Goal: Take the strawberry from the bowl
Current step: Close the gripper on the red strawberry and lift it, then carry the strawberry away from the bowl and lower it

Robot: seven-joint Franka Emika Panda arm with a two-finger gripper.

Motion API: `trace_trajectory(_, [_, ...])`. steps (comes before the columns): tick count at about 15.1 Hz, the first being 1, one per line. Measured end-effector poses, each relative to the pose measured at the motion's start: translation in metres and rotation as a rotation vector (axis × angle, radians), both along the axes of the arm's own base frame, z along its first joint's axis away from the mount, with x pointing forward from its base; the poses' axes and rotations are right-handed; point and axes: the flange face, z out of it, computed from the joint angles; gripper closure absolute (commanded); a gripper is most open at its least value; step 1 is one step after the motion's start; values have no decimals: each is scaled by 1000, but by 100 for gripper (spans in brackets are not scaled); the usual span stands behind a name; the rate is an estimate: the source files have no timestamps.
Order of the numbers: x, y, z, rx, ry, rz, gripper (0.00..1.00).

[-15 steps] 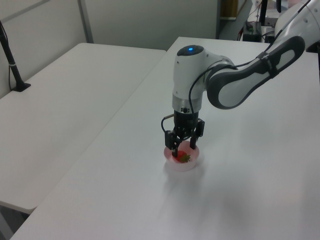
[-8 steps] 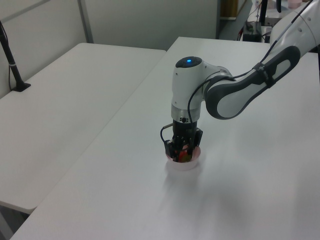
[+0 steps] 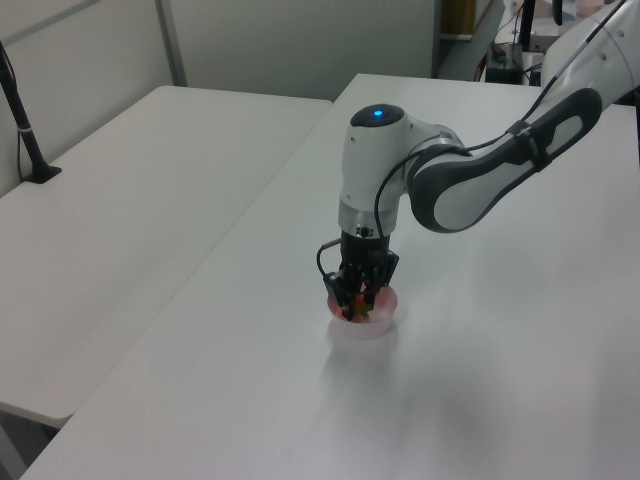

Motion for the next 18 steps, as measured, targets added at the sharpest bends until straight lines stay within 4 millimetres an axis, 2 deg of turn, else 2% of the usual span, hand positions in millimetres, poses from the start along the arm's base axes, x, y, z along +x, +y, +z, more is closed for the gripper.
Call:
trace_trajectory(3, [-1, -1, 25, 0, -19, 17, 73])
trace_trajectory(6, [-10, -5, 50, -38, 8, 121, 72])
trace_trajectory(8, [-16, -10, 58, -71, 45, 220, 72])
trace_trajectory(10, [-16, -25, 64, -100, 76, 327, 72])
trace_trajectory(11, [-11, -41, 67, -112, 89, 387, 72])
trace_trajectory(14, [12, -118, 72, -129, 130, 501, 72])
trace_trajectory(17, [33, -212, 63, -126, 159, 537, 72])
trace_trajectory(18, [36, -250, 51, -126, 186, 549, 72])
